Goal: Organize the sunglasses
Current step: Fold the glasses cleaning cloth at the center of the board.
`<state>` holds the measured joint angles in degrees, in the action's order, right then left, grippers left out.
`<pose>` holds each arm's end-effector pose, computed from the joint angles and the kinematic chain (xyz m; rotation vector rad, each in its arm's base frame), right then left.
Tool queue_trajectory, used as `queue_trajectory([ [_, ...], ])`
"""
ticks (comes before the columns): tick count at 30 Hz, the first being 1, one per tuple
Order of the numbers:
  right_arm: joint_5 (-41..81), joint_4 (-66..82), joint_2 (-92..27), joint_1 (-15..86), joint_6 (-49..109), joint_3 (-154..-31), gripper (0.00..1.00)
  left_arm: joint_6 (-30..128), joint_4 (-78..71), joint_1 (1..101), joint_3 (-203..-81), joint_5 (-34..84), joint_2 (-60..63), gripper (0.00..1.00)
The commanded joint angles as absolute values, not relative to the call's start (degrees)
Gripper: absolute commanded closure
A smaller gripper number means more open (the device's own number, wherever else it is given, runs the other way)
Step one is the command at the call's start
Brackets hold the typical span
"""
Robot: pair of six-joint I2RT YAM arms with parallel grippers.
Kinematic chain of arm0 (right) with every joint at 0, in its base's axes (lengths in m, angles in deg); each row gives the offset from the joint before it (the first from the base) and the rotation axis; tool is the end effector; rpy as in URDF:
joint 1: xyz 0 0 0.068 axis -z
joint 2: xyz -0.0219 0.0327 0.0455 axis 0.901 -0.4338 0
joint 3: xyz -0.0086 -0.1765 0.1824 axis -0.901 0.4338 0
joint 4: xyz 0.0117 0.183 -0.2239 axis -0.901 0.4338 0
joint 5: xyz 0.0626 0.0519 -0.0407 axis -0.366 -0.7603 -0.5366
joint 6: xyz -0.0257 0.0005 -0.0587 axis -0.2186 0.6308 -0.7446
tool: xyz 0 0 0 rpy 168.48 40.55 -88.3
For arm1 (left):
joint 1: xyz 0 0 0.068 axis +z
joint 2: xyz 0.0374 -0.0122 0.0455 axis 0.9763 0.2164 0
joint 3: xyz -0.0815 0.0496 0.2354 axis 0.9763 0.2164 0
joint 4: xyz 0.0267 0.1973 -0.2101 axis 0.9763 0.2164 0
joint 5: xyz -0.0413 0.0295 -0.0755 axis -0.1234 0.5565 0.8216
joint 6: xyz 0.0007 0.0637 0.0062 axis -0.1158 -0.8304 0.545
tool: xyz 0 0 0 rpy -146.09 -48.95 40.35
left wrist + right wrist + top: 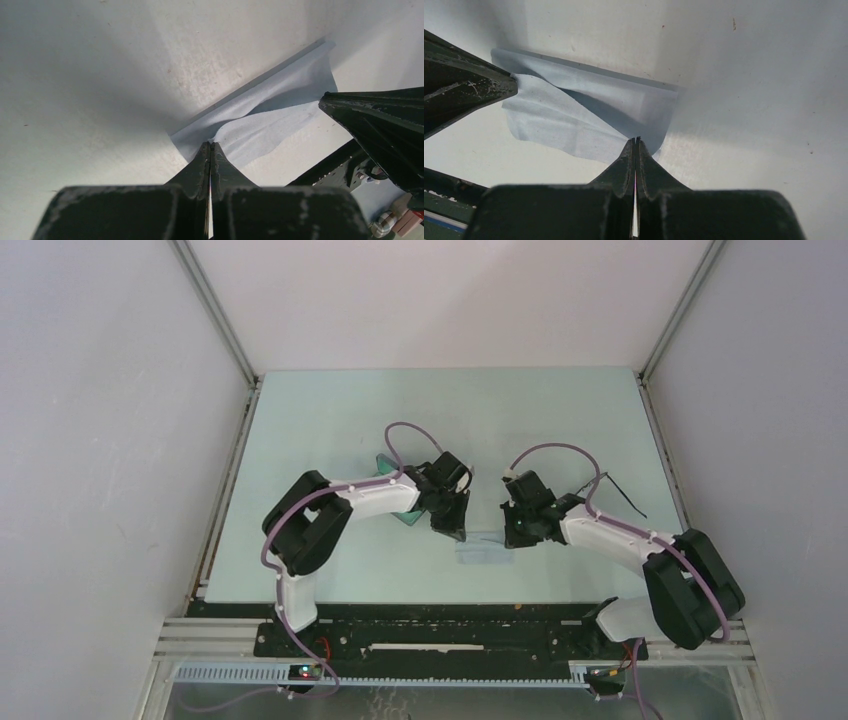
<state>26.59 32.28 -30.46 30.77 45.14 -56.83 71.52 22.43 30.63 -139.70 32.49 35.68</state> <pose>0.2319 0.1553 0.1175 -0.2868 2.7089 0.3293 0.2684 -0.3061 0.1037 0.4098 2.8467 -0.7337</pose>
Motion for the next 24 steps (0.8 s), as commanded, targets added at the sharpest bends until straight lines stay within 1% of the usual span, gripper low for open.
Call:
queue_trajectory([
  [1,27.46,32.35,-28.08,30.19,45.59,-58.79,1.0,71.98,22.45,30.27,-137.94,33.39,31.96,1.0],
  [24,27.85,32.65,-25.53,29.93,46.47,-56.76,1.0,72.84,21.93,28.92,-135.86,32.19,30.18,1.0],
])
